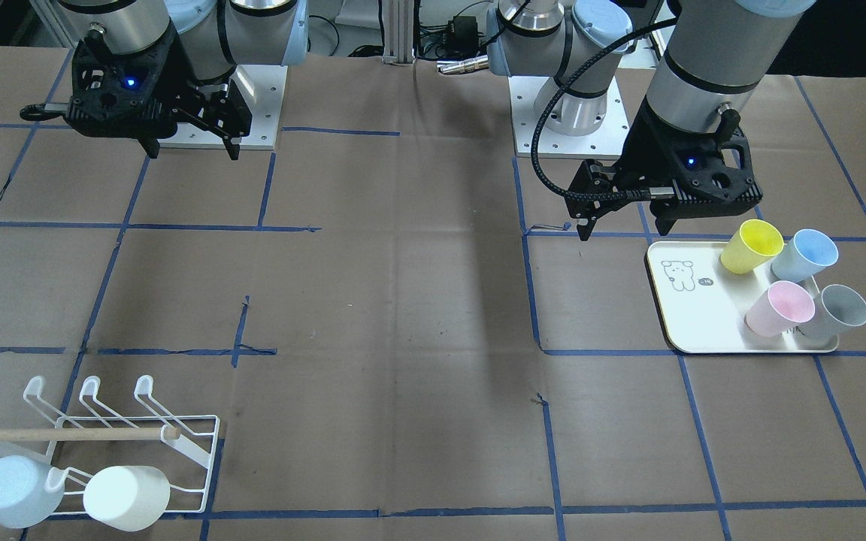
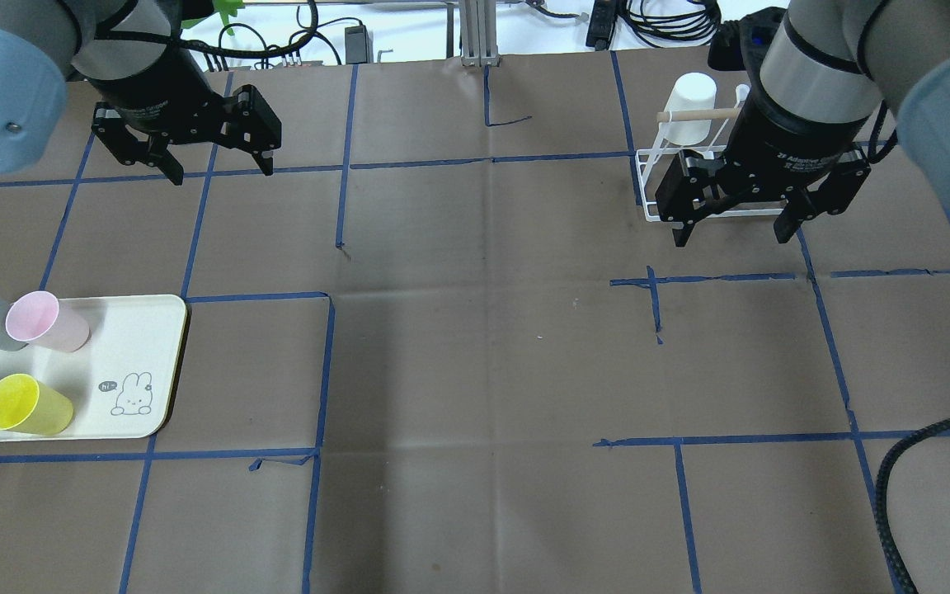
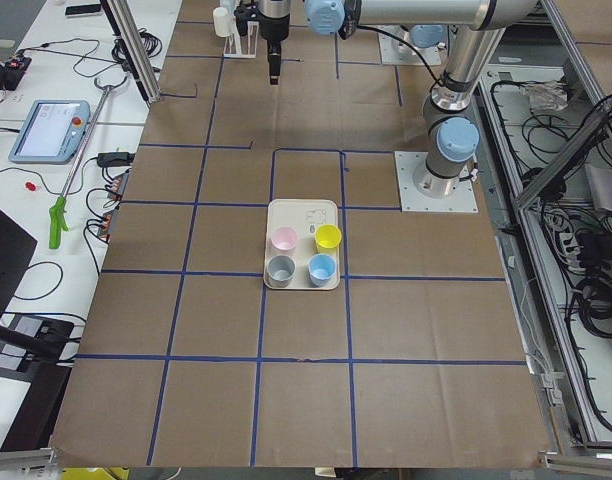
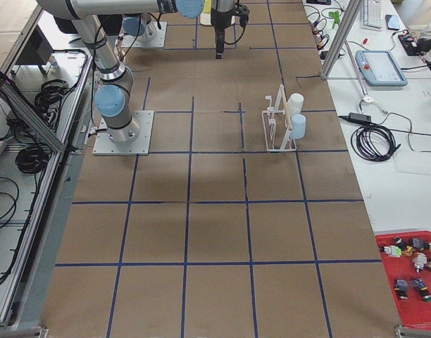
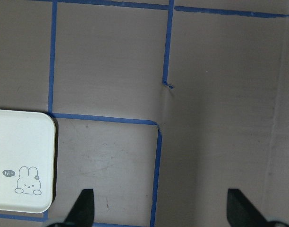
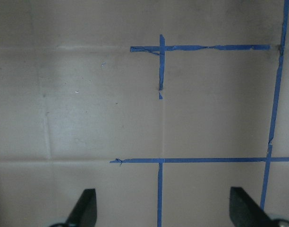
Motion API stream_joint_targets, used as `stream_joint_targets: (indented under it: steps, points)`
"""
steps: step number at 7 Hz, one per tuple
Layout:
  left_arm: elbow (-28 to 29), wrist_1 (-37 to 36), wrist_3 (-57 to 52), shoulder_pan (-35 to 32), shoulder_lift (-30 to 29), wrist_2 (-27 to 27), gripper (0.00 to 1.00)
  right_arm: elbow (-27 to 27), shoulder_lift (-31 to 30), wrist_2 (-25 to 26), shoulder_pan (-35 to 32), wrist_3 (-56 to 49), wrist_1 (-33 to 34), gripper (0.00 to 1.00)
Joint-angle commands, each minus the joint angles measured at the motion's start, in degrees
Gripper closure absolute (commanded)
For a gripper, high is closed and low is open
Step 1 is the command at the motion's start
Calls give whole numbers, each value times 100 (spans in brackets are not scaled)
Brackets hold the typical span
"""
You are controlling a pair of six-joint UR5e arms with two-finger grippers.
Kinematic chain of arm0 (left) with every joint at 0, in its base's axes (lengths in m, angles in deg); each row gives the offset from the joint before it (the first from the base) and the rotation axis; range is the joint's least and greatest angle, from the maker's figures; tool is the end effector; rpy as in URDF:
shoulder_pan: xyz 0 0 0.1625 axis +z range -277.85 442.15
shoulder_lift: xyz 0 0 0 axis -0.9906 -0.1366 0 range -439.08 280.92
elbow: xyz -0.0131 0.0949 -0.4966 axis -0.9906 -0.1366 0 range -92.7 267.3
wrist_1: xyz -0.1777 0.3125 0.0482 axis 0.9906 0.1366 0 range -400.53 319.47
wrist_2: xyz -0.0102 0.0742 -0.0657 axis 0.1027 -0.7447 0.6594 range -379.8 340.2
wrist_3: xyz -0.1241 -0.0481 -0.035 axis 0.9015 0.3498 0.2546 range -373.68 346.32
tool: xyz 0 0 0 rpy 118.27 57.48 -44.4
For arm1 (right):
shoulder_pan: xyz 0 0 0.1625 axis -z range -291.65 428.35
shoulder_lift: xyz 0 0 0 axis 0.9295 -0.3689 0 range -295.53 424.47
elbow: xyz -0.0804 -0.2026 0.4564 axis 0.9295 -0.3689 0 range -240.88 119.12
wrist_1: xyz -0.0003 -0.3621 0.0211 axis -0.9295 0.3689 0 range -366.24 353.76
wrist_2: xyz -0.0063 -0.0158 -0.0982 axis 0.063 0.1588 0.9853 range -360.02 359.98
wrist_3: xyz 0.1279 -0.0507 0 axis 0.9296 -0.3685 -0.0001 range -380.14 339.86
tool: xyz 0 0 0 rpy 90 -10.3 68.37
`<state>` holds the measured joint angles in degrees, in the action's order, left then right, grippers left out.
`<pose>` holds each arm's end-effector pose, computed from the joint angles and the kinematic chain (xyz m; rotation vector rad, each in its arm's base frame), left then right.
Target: Transfer IKEA cup to right arm and place on rack
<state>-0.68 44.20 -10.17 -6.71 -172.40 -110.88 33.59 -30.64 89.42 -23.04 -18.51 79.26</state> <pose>-0.1212 -0.4779 0.5294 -0.1277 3.1197 -0.1089 0.1439 -0.3790 0.5260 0.0069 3.1318 0.1058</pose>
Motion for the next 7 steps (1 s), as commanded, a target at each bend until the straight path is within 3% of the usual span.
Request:
stream_joint_targets:
  steps: [1, 7]
  points:
    - [0, 0, 9, 0, -2, 3, 1, 239, -113, -6, -1, 4, 27, 0]
    - [0, 0, 9, 0, -10, 3, 1, 187, -140, 3, 8, 4, 36, 0]
